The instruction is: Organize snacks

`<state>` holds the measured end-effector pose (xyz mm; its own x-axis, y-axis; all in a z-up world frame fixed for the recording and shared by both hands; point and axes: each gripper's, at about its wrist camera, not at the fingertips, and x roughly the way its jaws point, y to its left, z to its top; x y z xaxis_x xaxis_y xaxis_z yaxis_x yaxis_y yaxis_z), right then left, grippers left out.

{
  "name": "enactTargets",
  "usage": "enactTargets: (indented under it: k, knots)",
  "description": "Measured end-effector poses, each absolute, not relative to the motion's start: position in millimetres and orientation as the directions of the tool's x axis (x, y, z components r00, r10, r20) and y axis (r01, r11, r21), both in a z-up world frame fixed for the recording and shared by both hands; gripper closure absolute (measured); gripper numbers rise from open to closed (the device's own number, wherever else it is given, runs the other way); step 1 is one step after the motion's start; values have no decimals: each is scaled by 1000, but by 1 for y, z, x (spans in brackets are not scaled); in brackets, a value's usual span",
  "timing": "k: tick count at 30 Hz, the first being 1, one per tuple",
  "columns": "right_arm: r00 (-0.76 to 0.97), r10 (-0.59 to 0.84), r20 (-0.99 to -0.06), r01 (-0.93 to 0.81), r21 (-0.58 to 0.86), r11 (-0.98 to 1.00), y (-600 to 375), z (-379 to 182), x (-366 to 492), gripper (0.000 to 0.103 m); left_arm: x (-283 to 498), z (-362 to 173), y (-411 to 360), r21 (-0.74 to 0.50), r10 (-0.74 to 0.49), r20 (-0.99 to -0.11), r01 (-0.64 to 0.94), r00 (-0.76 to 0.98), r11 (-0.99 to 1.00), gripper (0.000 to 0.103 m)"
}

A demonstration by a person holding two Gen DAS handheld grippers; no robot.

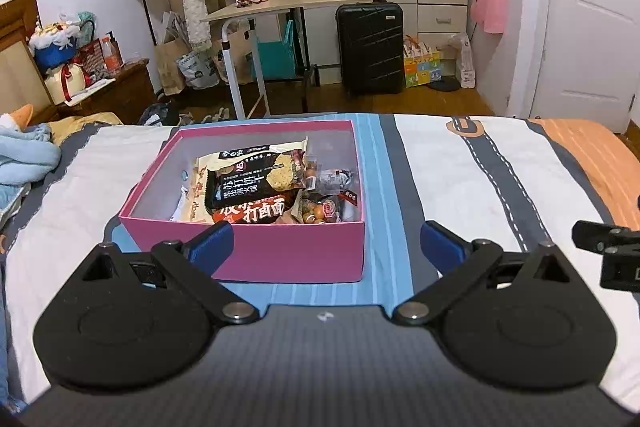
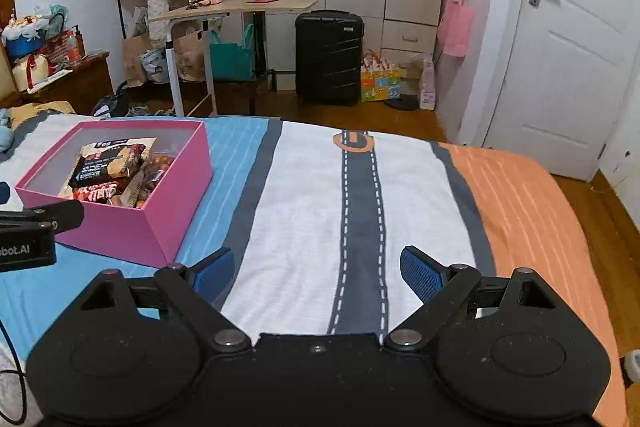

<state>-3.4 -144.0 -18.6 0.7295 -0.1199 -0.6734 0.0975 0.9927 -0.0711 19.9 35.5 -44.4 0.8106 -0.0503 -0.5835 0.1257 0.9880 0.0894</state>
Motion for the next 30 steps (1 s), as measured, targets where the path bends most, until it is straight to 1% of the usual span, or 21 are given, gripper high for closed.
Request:
enactTargets:
  k: [17,30]
  knots:
    - [740,-149,-656,90,-122,988,-138,-13,-17,11,7,-42,33,98,-53,-569,132,820,986,2]
    - [731,-155,-665,105,-116,988,-140,-18,-16,11,2,-47,27,114,-56,-591,152,805,982,2]
